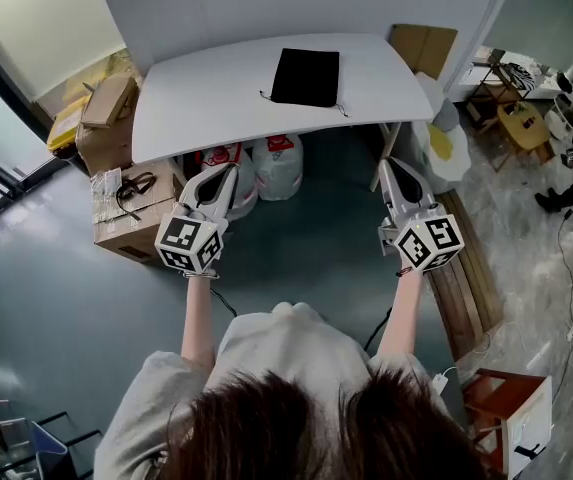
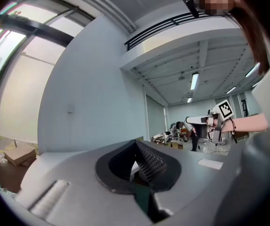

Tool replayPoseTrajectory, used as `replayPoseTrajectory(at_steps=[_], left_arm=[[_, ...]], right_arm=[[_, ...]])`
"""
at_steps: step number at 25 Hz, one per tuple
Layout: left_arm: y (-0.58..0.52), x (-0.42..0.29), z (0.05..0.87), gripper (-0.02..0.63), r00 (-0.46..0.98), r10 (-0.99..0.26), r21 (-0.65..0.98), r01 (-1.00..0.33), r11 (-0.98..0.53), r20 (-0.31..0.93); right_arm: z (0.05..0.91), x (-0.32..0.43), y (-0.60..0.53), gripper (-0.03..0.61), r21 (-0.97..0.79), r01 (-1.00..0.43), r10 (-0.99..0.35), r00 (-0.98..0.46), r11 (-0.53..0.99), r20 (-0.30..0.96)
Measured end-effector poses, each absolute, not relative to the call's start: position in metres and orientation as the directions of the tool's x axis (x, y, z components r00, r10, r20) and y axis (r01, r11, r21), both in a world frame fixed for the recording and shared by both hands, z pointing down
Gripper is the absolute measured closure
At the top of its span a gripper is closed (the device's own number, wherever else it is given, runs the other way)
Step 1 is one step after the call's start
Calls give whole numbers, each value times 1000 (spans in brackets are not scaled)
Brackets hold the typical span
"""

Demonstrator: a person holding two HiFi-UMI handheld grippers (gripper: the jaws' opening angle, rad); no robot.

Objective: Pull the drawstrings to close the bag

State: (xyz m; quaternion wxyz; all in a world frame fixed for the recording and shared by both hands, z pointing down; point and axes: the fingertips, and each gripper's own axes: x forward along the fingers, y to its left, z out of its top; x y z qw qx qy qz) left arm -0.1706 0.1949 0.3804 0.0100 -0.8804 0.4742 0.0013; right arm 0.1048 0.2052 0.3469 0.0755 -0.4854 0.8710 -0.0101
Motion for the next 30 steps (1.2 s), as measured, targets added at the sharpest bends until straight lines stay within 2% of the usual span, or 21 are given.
replayPoseTrajectory(at_steps=[17, 30], left_arm=[[184, -160, 378, 623, 521, -853, -14, -853, -521, -21], [118, -166, 390, 623, 531, -848, 1, -848, -531, -15]], right_arm=[[346, 114, 180, 565, -99, -815, -820, -559, 571, -125], [349, 107, 113, 565, -111, -815, -821, -553, 568, -140]])
